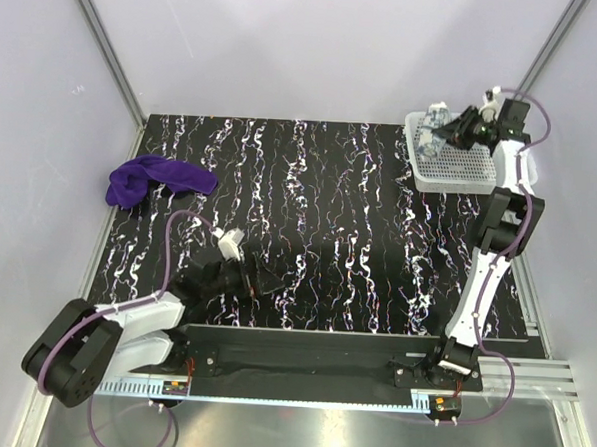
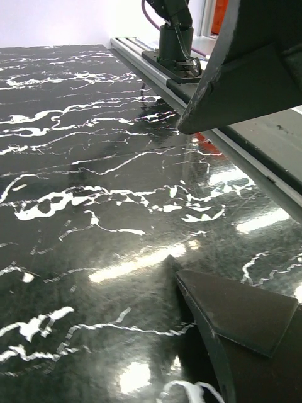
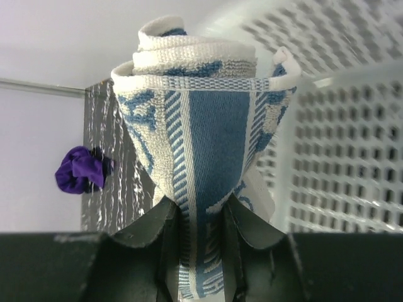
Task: Roll the towels
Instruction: Place the rolled towel into the container
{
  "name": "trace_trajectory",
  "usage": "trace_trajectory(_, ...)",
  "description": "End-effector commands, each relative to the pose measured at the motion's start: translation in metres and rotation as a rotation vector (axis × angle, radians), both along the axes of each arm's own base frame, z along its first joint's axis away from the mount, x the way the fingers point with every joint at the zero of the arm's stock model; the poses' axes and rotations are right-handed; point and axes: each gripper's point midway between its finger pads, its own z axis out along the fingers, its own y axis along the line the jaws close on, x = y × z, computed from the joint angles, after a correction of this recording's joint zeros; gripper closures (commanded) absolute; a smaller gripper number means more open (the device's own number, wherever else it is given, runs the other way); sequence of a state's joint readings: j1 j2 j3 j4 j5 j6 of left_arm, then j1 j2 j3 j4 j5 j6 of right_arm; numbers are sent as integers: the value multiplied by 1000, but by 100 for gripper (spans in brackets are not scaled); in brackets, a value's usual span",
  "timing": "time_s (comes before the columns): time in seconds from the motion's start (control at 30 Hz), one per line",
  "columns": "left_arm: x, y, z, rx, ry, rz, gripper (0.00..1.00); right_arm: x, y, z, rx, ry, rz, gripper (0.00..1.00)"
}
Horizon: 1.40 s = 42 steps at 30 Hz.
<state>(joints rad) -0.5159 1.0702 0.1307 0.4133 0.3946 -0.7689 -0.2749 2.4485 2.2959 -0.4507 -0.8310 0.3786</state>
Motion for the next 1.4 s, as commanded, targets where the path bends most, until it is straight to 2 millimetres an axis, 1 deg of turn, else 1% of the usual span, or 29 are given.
trace_trajectory(0.0, 5, -3, -5, 24, -15, -28, 1, -14, -13, -21, 138, 92, 61, 85)
trace_trajectory(0.03, 7, -4, -5, 22, -17, -29, 1, -12, -15, -34, 124, 102, 69, 85)
trace_trajectory(0.13, 8, -4, -8, 28, -4, -30, 1, -16, -16, -57, 123, 173, 63, 84)
trace_trajectory(0.17, 8, -5, -9, 30, 0, -30, 1, -21, -16, -75, 132, 227, 59, 84)
trace_trajectory(0.2, 8, -5, -9, 30, 1, -30, 1, -20, -17, -79, 111, 228, 61, 84)
trace_trajectory(0.23, 8, -5, -10, 31, 3, -30, 1, -21, -19, -93, 88, 258, 47, 84)
trace_trajectory(0.27, 8, -5, -10, 33, 5, -32, 1, -27, -19, -100, 78, 293, 46, 84)
trace_trajectory(0.33, 8, -4, -11, 35, 6, -29, 1, -29, -21, -107, 21, 296, 47, 84)
trace_trajectory(0.37, 9, -4, -12, 36, 9, -29, 1, -30, -19, -108, 15, 299, 55, 84)
trace_trajectory(0.47, 9, -5, -12, 36, 12, -33, 1, -33, -9, -110, -42, 291, 90, 82)
trace_trajectory(0.5, 9, -5, -12, 38, 12, -33, 1, -33, -7, -112, -82, 278, 106, 82)
trace_trajectory(0.53, 9, -5, -13, 39, 17, -32, 1, -31, 1, -115, -136, 280, 113, 81)
trace_trajectory(0.6, 10, -6, -14, 41, 19, -34, 1, -33, 9, -118, -196, 275, 143, 79)
trace_trajectory(0.63, 9, -5, -14, 41, 21, -34, 1, -32, 13, -123, -243, 287, 140, 78)
trace_trajectory(0.67, 10, -6, -13, 41, 18, -33, 1, -34, 15, -130, -262, 308, 144, 74)
trace_trajectory(0.7, 9, -5, -14, 42, 20, -33, 1, -32, 16, -130, -286, 302, 145, 72)
trace_trajectory(0.73, 9, -5, -14, 43, 19, -33, 1, -31, 18, -137, -318, 319, 136, 70)
trace_trajectory(0.77, 10, -6, -14, 43, 20, -31, 1, -30, 17, -141, -339, 326, 125, 62)
trace_trajectory(0.87, 10, -5, -15, 47, 26, -32, 1, -29, 13, -148, -408, 347, 93, 49)
trace_trajectory(0.9, 10, -5, -15, 46, 25, -32, 1, -29, 8, -153, -440, 358, 73, 44)
trace_trajectory(0.97, 10, -6, -15, 46, 25, -33, 1, -25, 4, -145, -470, 336, 51, 38)
trace_trajectory(1.0, 11, -6, -15, 46, 25, -33, 1, -25, -2, -147, -494, 344, 30, 34)
trace_trajectory(1.03, 10, -6, -16, 47, 28, -35, 1, -23, -4, -139, -507, 328, 17, 32)
trace_trajectory(1.1, 10, -6, -15, 47, 27, -33, 1, -19, -8, -133, -526, 308, -5, 28)
trace_trajectory(1.17, 10, -6, -15, 47, 27, -33, 1, -14, -10, -116, -533, 270, -26, 24)
trace_trajectory(1.2, 10, -6, -15, 47, 27, -33, 1, -12, -10, -112, -530, 264, -35, 22)
trace_trajectory(1.23, 11, -6, -15, 48, 27, -32, 1, -10, -10, -101, -529, 243, -43, 19)
trace_trajectory(1.37, 10, -6, -16, 49, 28, -32, 1, -5, -8, -75, -514, 194, -64, 12)
